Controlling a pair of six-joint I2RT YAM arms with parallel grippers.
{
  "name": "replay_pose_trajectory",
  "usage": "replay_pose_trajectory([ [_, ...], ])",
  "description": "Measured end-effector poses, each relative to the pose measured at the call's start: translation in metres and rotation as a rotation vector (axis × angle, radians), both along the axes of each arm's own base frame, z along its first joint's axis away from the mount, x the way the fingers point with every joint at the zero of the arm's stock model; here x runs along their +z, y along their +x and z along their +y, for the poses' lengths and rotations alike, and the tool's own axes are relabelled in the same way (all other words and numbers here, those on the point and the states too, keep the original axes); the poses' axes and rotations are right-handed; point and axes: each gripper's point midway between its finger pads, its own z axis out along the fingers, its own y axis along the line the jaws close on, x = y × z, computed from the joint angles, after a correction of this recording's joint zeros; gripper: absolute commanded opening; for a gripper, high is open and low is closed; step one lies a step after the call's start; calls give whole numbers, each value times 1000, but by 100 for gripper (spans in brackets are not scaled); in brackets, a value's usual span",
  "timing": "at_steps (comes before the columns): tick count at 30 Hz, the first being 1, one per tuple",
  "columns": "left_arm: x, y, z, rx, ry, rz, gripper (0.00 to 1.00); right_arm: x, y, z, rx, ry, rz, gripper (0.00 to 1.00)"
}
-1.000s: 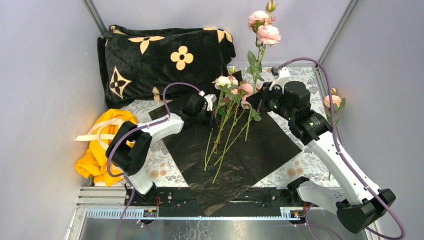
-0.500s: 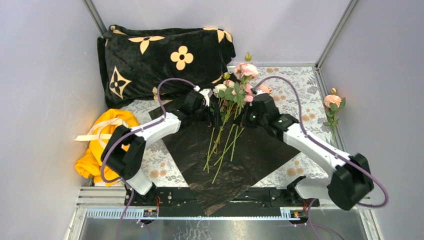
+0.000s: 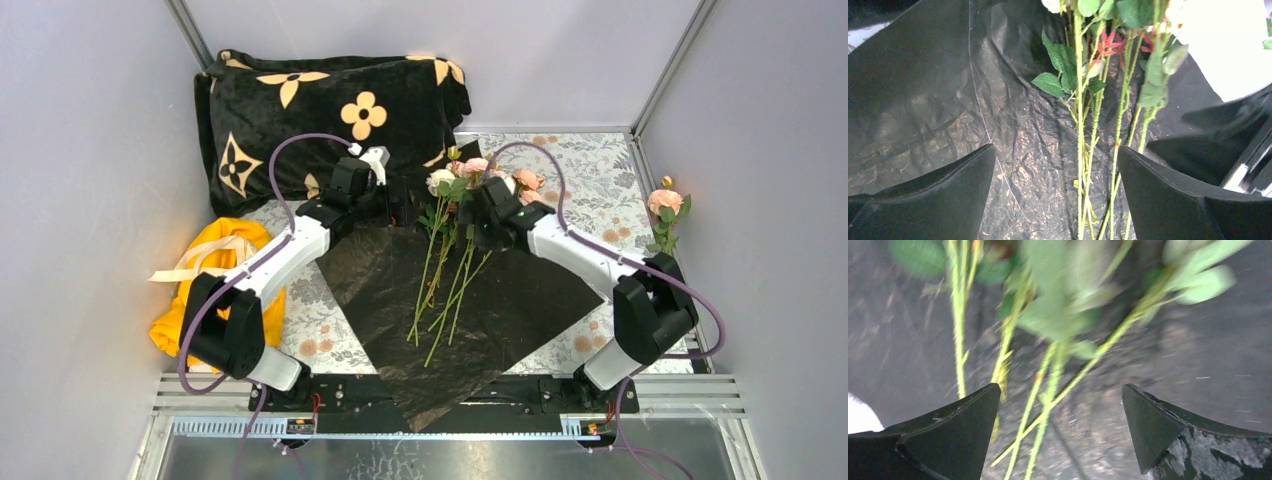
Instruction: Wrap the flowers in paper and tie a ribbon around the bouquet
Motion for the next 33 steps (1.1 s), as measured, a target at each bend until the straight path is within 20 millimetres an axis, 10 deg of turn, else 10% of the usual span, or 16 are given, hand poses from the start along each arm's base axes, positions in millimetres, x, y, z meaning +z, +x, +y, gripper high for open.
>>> replay_pose_trajectory([
  [4, 18, -2, 2, -13, -23, -37, 99, 35, 41, -70, -124, -200, -111, 100],
  [7, 22, -4, 2, -24, -34, -45, 99, 50, 69, -190, -399, -360, -146, 100],
  [11, 23, -6, 0, -39, -42, -43, 99, 37, 56, -342, -744, -546, -38, 100],
  [14, 24, -7, -1, -48, -45, -44, 99, 7, 38, -403, -851, -626, 105, 100],
  [19, 25, -11, -2, -65, -54, -45, 99, -41, 26, -453, -893, -715, 298, 100],
  [25, 24, -15, -5, -83, -67, -36, 99, -48, 14, -481, -955, -717, 326, 96],
  [33, 24, -17, -5, -90, -75, -29, 99, -62, 15, -493, -956, -722, 350, 16],
])
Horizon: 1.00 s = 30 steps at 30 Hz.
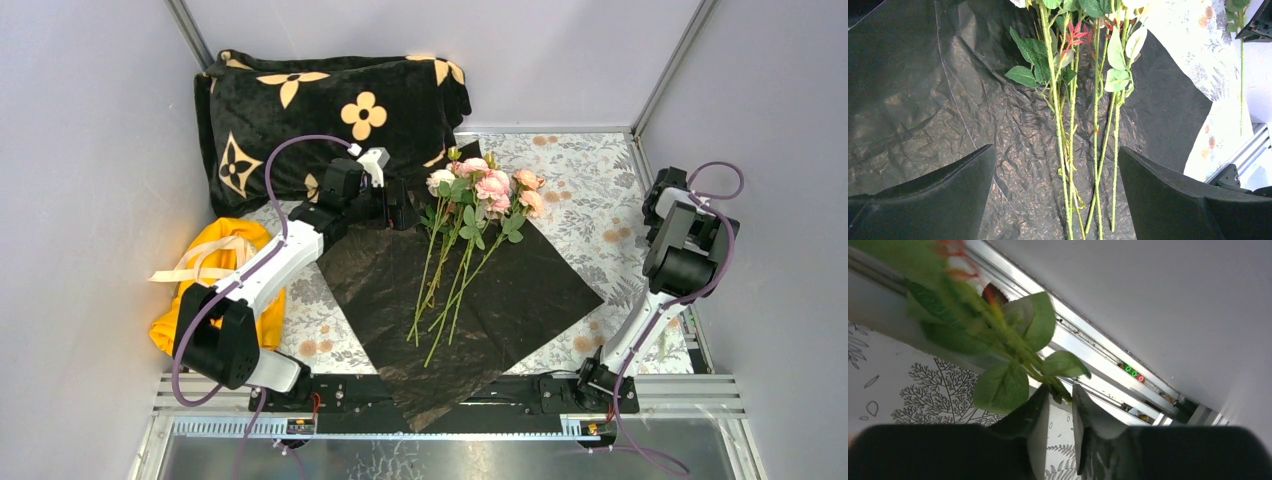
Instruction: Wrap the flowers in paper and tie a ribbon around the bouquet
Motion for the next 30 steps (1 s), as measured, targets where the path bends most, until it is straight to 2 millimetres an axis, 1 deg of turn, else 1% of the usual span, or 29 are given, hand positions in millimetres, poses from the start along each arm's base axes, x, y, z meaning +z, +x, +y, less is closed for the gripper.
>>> replay_pose_trajectory([
  [1, 0, 0, 0, 1, -1, 0, 99, -1, 0, 1, 5, 5, 5, 5],
  [2, 0, 0, 1, 1, -2, 0, 99, -2, -1, 1, 11, 9, 10, 0],
  [5, 1, 2, 4, 8, -3, -2, 99, 0, 1, 3, 25, 22, 2, 0],
  [7, 2, 4, 7, 17, -3, -3, 99, 7, 3, 9, 42, 30, -20, 0],
  [8, 2, 5, 9, 24, -3, -4, 99, 13, 5, 12, 51, 30, -36, 0],
  [10, 2, 7, 14, 36, -3, -5, 99, 34, 11, 20, 76, 13, -83, 0],
  [12, 3, 10, 19, 52, -3, -8, 99, 68, 25, 36, 129, -26, -160, 0],
  [14, 5, 15, 29, 79, -3, -12, 99, 108, 44, 65, 213, -69, -259, 0],
  [15, 6, 18, 33, 93, -3, -15, 99, 132, 54, 90, 277, -86, -324, 0],
  [16, 6, 20, 39, 109, -1, -18, 99, 150, 61, 108, 324, -92, -375, 0],
  [18, 8, 25, 49, 133, 5, -28, 99, 184, 71, 157, 437, -78, -492, 0],
  [20, 9, 29, 58, 156, 21, -43, 99, 211, 74, 204, 537, -25, -601, 0],
  [22, 10, 32, 66, 174, 47, -61, 99, 230, 72, 245, 619, 42, -689, 0],
  [24, 9, 34, 74, 185, 81, -80, 99, 239, 69, 287, 694, 132, -757, 0],
  [26, 8, 35, 81, 187, 121, -94, 99, 235, 65, 335, 762, 264, -822, 0],
  [28, 6, 35, 89, 188, 156, -104, 99, 215, 56, 382, 810, 409, -854, 0],
  [30, 5, 36, 99, 190, 192, -114, 99, 185, 44, 422, 833, 530, -842, 0],
])
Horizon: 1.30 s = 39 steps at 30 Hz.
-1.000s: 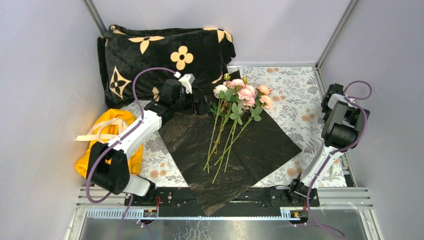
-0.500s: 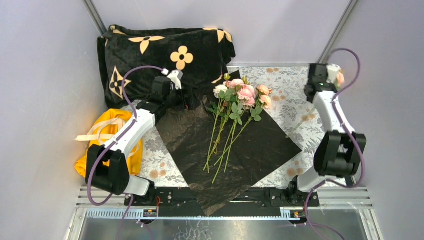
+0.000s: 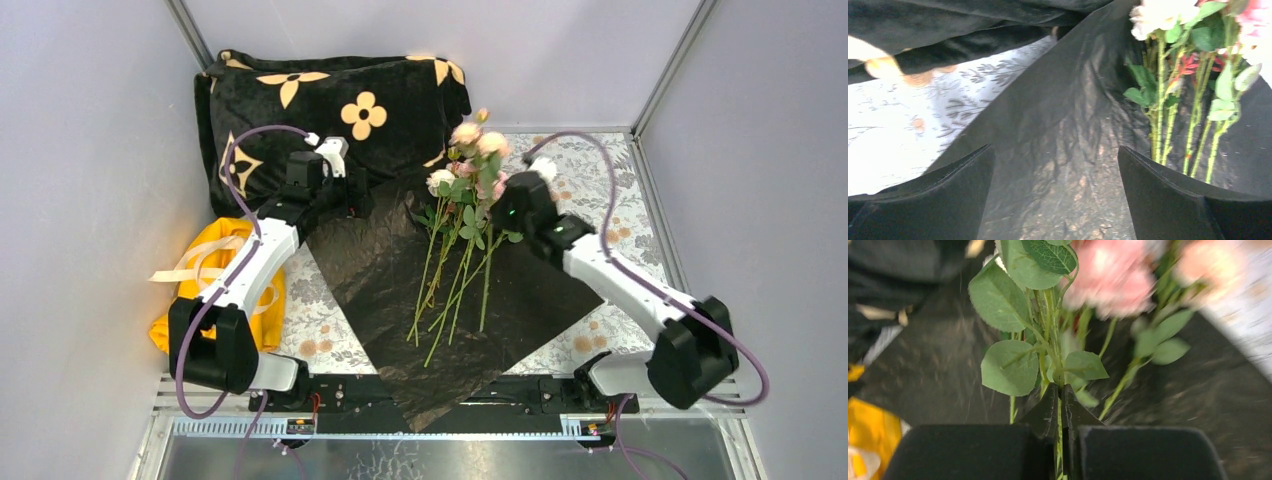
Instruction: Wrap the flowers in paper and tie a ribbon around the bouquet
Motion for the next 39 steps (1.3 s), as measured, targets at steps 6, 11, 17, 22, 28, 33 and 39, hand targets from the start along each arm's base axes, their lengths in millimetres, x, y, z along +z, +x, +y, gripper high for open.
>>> replay_pose_trajectory([
  [6, -9, 8, 39, 0, 136, -23, 99, -78, -31, 86, 105, 70, 104, 0],
  [11, -42, 13, 67, 3, 229, 36, 99, -104, -27, 113, 109, 94, 125, 38],
  [17, -73, 9, 75, -19, 264, 106, 99, -125, -19, 121, 167, -40, 214, 74],
  [22, -77, 9, 76, -29, 269, 110, 99, -111, -23, 119, 276, -156, 229, 97],
  [28, -83, 4, 74, -53, 257, 123, 99, -94, -47, 105, 426, -266, 264, 100],
  [33, -68, -1, 68, -97, 250, 76, 99, -58, -64, 76, 425, -314, 235, 100],
  [39, -61, -1, 67, -117, 260, 48, 99, -45, -67, 4, 268, -271, 245, 100],
])
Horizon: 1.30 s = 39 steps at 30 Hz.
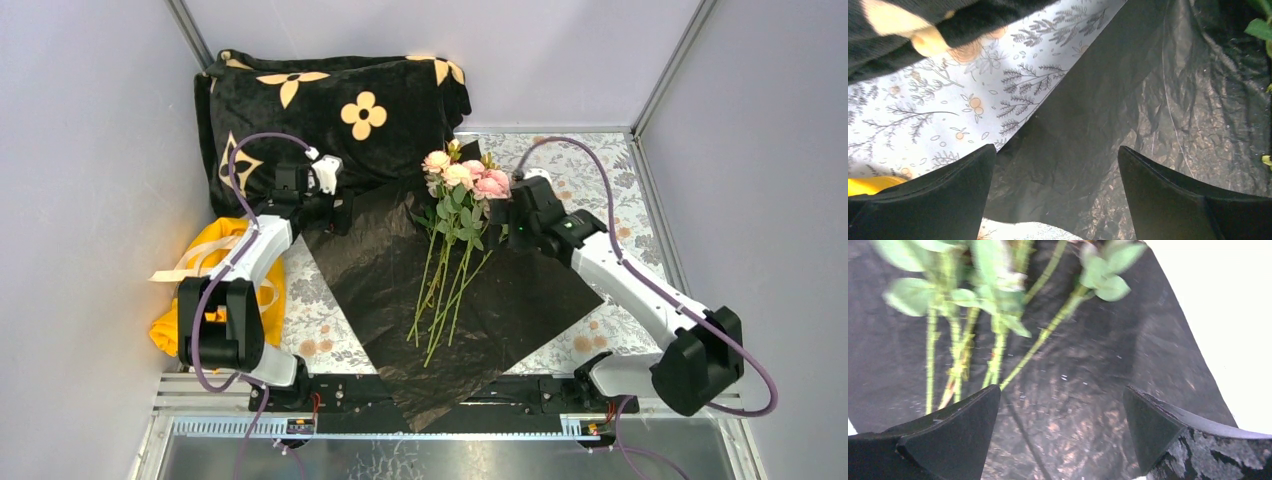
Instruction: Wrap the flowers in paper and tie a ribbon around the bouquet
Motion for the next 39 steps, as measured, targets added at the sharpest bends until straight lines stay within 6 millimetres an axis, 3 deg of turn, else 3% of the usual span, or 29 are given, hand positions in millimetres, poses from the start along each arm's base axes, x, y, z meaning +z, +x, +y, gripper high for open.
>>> replay_pose_trajectory([
  [3, -20, -1, 1, 0, 3, 56, 99, -23, -9, -29, -67, -19, 65, 97],
  [6, -36, -5, 2, 5, 7, 111, 99, -45, -27, -32, -52, -33, 144, 86],
  [9, -38, -7, 5, 10, 13, 123, 99, -60, -43, -26, -3, -8, 214, 75],
  [13, -22, -13, 4, -9, 13, 86, 98, -76, -71, -5, 124, 72, 313, 70],
  [18, 26, -32, -9, -90, -22, -6, 99, -87, -116, 30, 308, 66, 374, 72],
  [22, 52, -60, -38, -232, -39, -40, 98, -96, -151, 54, 456, 66, 375, 75],
  [27, 39, -123, -104, -538, -31, 75, 98, -110, -199, 73, 617, 74, 377, 82],
  [29, 33, -144, -115, -616, -23, 115, 97, -115, -216, 82, 679, 58, 372, 85],
  [34, 32, -185, -116, -751, 68, 144, 94, -146, -224, 84, 670, -62, 379, 81],
  [37, 34, -210, -114, -857, 157, 124, 94, -147, -214, 95, 615, -69, 346, 69],
  [39, 35, -233, -121, -977, 216, 81, 94, -148, -211, 95, 580, -73, 339, 55],
])
